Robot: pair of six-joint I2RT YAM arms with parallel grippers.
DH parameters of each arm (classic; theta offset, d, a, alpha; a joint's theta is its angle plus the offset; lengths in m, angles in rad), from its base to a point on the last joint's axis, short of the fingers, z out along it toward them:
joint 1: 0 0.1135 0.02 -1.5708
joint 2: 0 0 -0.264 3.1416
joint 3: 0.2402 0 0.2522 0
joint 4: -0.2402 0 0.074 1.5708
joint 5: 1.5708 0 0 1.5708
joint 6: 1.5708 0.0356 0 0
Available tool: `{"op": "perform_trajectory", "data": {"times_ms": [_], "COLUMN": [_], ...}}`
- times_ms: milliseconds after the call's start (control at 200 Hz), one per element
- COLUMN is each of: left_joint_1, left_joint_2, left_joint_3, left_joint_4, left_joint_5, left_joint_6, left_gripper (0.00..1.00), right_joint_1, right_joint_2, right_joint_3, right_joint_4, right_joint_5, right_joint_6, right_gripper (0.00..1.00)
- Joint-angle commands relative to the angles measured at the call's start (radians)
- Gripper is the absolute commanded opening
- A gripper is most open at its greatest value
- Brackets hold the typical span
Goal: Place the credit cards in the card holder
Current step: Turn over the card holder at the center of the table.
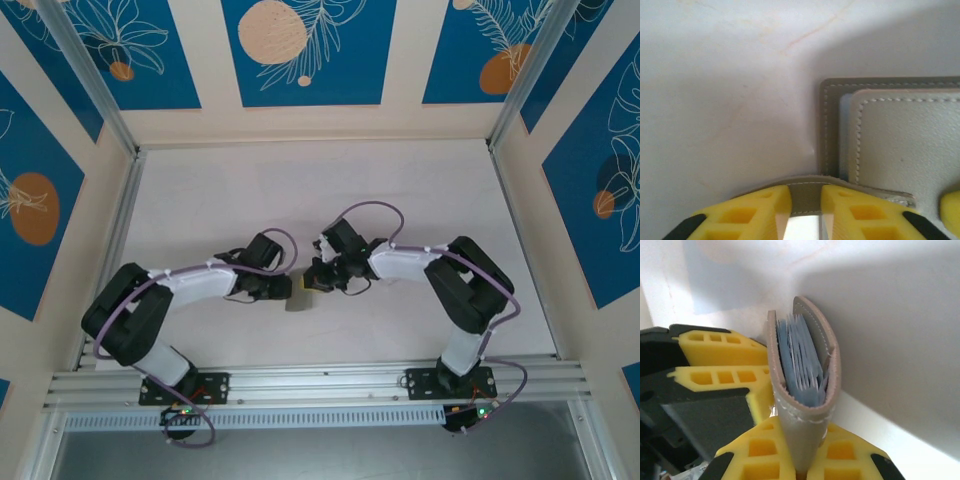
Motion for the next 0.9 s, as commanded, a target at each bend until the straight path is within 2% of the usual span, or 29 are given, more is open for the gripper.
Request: {"op": "perform_trajectory", "data": {"times_ms": [0, 70, 145, 280, 420, 505, 740, 895], "left_joint_1": [0.017, 0.019, 0.021, 0.026, 0.026, 0.026, 0.078, 0.114], "left_joint_2": [-0.062, -0.142, -0.216, -0.304, -0.351, -0.392, -0.576, -0.654], "left_joint_3": [-0.053, -0.05, -0.05, -0.062, -0.069, -0.068, -0.04, -0.026], "left_joint_4": [-0.099, -0.156, -0.204, -0.25, -0.271, -0.298, -0.439, -0.523], "left_joint_5": [-0.019, -0.048, -0.064, -0.074, -0.075, -0.088, -0.149, -0.156], "left_joint_6": [0.003, 0.016, 0.022, 0.011, -0.005, -0.019, -0.038, -0.034], "left_gripper": [0.38, 0.47, 0.49, 0.49, 0.49, 0.49, 0.5, 0.5], "right_joint_1": [0.015, 0.018, 0.026, 0.05, 0.141, 0.202, 0.316, 0.332], "right_joint_2": [-0.16, -0.216, -0.276, -0.318, -0.196, -0.087, 0.23, 0.219], "right_joint_3": [0.061, 0.118, 0.151, 0.207, 0.318, 0.372, 0.55, 0.576], "right_joint_4": [-0.361, -0.605, -0.795, -0.983, -1.139, -1.128, -0.948, -0.762], "right_joint_5": [0.281, 0.478, 0.655, 0.804, 0.942, 0.923, 0.724, 0.502], "right_joint_6": [-0.063, -0.06, -0.044, -0.022, 0.043, 0.043, -0.035, -0.133], "right_gripper": [0.0, 0.0, 0.0, 0.0, 0.0, 0.0, 0.32, 0.53]}}
